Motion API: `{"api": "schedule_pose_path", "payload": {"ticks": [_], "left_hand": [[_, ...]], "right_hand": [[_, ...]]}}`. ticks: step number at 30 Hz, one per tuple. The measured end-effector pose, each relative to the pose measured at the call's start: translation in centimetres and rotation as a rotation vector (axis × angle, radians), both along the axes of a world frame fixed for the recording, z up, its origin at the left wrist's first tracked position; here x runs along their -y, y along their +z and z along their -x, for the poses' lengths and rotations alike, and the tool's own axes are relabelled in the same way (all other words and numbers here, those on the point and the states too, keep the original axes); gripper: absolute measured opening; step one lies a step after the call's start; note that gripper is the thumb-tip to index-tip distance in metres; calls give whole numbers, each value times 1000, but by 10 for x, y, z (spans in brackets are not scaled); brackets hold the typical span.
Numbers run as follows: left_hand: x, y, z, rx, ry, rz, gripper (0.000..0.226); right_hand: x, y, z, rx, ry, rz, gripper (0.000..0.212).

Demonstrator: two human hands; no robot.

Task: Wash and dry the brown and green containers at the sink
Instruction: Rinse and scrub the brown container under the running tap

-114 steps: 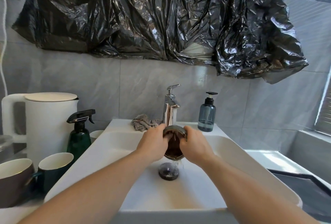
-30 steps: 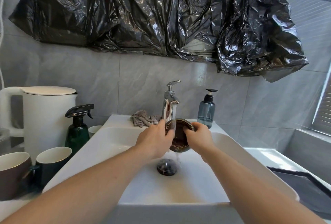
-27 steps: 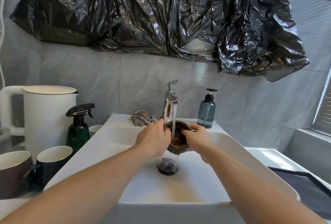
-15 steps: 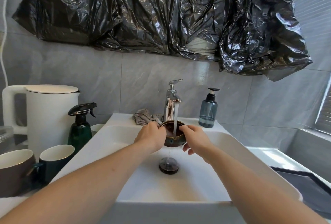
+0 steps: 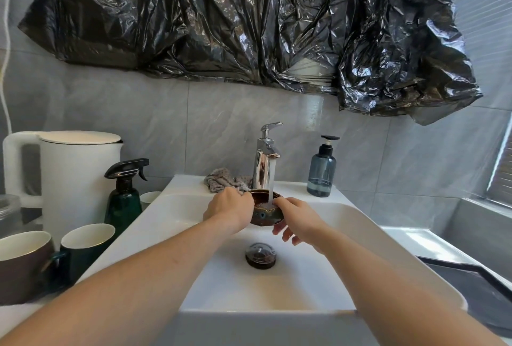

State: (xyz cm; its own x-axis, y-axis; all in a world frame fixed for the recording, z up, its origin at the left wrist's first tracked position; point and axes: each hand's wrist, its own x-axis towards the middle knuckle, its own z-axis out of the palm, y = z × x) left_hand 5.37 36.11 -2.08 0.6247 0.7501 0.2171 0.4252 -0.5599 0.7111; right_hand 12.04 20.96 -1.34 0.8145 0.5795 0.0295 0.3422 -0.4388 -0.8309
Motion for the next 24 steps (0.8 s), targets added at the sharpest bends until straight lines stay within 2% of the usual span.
{"api": "schedule_pose_path", "payload": {"ticks": [7,16,24], "left_hand": [[-1,-2,2,-78,9,-26,39],[-1,-3,0,-64,49,-47,42],[-1,-3,2,-81,25,-11,41]], "right_hand": [[0,-3,-1,25,15,51,39],[-1,-4,-1,64,29,32,50],[-1,-3,-1,63,45,13,45]]}}
